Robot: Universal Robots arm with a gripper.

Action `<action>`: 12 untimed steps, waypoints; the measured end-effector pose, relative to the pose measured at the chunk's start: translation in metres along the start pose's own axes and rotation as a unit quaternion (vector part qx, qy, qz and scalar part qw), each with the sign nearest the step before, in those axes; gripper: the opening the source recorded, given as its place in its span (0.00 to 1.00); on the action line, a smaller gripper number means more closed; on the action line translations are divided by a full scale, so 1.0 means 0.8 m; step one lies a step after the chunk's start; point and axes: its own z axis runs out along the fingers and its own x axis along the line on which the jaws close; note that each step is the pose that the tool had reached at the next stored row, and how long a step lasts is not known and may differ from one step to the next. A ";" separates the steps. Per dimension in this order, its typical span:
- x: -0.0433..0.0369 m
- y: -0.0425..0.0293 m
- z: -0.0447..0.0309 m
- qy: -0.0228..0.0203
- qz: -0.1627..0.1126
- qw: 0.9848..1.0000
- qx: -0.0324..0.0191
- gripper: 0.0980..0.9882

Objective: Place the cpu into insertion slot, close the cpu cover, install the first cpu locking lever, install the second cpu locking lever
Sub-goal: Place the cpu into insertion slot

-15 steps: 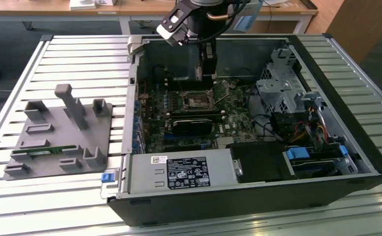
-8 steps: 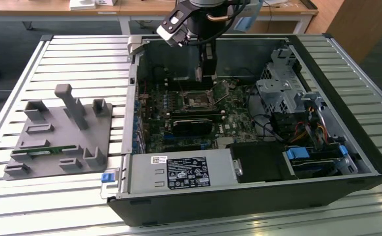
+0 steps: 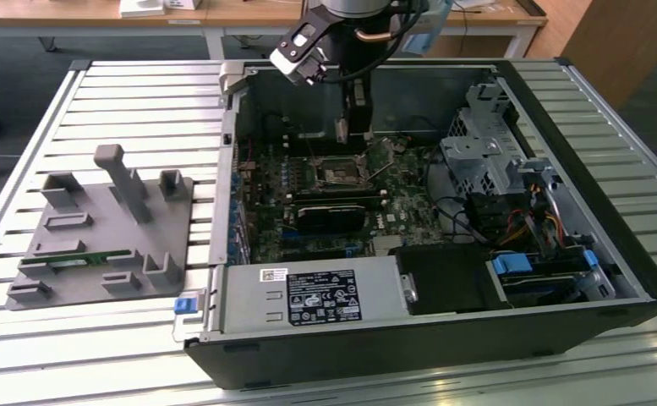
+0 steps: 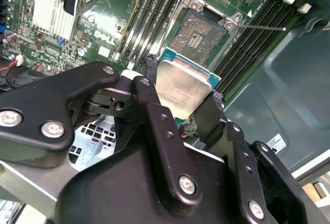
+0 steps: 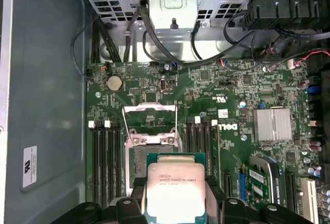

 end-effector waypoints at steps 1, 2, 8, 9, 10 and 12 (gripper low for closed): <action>0.000 -0.0001 0.0014 0.000 0.000 1.000 -0.002 0.49; 0.000 -0.0002 0.0027 0.000 0.000 1.000 -0.003 0.49; 0.000 -0.0010 0.0084 0.003 -0.030 1.000 -0.005 0.49; 0.000 -0.0011 0.0091 0.004 -0.038 0.999 -0.005 0.49; 0.000 -0.0012 0.0097 0.005 -0.046 0.999 -0.004 0.49; 0.000 -0.0013 0.0107 0.006 -0.051 0.999 -0.004 0.49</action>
